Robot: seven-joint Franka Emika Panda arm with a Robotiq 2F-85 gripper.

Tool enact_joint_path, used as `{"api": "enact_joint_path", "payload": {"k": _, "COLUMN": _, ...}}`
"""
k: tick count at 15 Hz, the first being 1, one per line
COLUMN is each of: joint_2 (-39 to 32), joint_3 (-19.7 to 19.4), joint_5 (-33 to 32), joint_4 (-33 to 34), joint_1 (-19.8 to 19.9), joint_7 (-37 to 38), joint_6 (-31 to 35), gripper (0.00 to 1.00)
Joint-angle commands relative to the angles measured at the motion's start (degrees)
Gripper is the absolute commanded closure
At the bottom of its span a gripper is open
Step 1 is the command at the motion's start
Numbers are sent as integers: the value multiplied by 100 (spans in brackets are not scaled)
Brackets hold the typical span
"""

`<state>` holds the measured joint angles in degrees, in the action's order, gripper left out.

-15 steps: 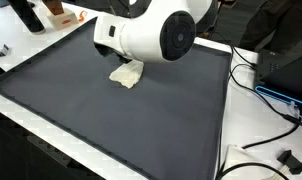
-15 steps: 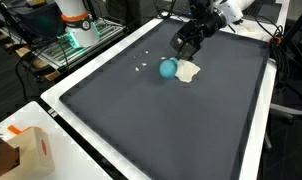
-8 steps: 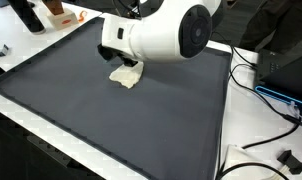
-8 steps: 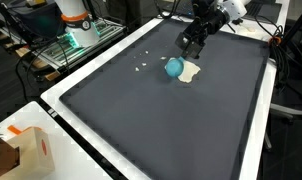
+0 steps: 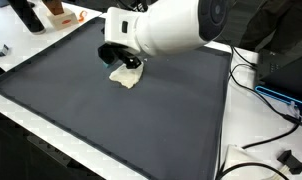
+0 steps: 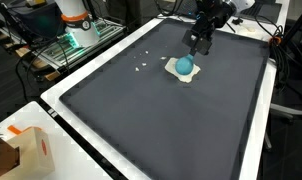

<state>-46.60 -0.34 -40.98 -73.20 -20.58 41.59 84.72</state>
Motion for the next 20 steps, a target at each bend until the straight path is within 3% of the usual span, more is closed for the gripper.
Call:
{"api": "enact_joint_path", "payload": {"k": 1, "joint_2": 461, "joint_3": 35, "joint_5": -19, "joint_4": -545, "joint_1": 30, "joint_7": -57, "joint_6": 418, "gripper": 81}}
{"api": "enact_joint_path", "payload": {"k": 11, "joint_2": 1625, "joint_3": 203, "joint_5": 341, "joint_4": -1720, "joint_1": 385, "joint_7": -157, "joint_6": 1881, "gripper": 81}}
{"api": "enact_joint_path", "payload": {"k": 20, "joint_2": 2482, "joint_3": 223, "joint_5": 1717, "joint_4": -2764, "joint_1": 913, "joint_7": -1084, "joint_6": 3655, "gripper": 81}}
